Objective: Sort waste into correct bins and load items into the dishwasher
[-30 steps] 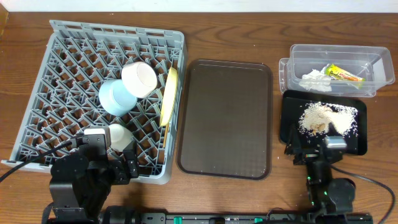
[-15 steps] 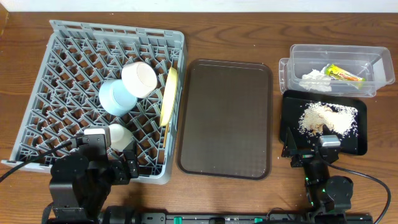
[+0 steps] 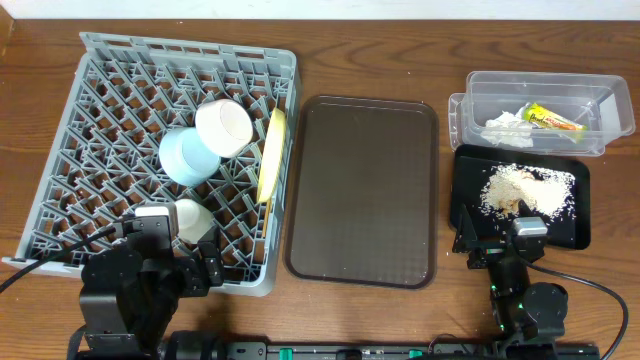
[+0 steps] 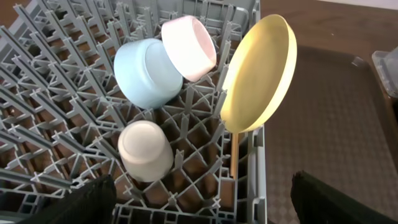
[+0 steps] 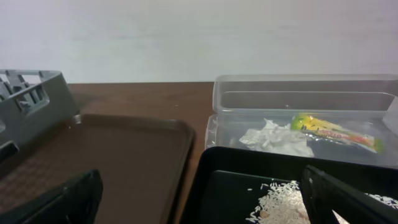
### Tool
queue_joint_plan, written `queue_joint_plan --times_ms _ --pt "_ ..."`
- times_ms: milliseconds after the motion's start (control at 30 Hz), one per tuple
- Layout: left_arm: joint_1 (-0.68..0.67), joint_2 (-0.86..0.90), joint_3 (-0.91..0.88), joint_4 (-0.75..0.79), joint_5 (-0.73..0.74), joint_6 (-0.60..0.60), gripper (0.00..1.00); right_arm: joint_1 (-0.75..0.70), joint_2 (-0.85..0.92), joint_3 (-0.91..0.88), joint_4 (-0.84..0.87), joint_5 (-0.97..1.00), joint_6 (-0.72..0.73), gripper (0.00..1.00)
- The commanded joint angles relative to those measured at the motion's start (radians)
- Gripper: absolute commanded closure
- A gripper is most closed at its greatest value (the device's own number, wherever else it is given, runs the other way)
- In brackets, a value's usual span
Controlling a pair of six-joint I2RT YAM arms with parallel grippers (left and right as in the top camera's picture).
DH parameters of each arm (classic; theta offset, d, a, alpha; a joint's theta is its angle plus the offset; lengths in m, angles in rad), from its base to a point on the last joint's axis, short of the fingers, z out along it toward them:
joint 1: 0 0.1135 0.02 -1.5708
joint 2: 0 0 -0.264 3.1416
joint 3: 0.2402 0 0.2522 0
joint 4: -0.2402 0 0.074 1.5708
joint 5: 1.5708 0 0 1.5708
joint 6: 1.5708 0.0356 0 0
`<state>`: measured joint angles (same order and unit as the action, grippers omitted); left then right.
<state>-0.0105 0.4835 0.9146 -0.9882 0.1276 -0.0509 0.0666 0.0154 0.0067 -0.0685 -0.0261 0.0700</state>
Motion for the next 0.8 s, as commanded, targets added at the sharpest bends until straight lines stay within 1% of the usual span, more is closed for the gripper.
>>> queue_joint_plan --times_ms 0,100,200,333,533,767 --pt "-0.004 -0.019 -0.01 -0.02 -0.008 0.013 0.1 -0.016 -0.005 -0.001 -0.003 -0.007 -0.012 0.01" --pt "-0.004 -0.062 -0.051 -0.011 -0.008 0.013 0.1 -0.016 -0.005 -0.001 -0.003 -0.007 -0.012 0.01" --pt "-0.004 -0.131 -0.146 0.053 -0.008 0.013 0.1 -0.016 -0.005 -0.001 -0.004 -0.007 -0.012 0.01" --pt "-0.004 -0.233 -0.316 0.205 -0.009 0.013 0.1 -0.016 -0.005 -0.001 -0.004 -0.007 -0.012 0.01" --pt "-0.006 -0.36 -0.575 0.481 -0.005 -0.013 0.1 -0.016 -0.005 -0.001 -0.004 -0.007 -0.012 0.01" --pt "-0.044 -0.451 -0.791 0.758 -0.005 -0.014 0.1 -0.016 -0.005 -0.001 -0.004 -0.007 -0.012 0.01"
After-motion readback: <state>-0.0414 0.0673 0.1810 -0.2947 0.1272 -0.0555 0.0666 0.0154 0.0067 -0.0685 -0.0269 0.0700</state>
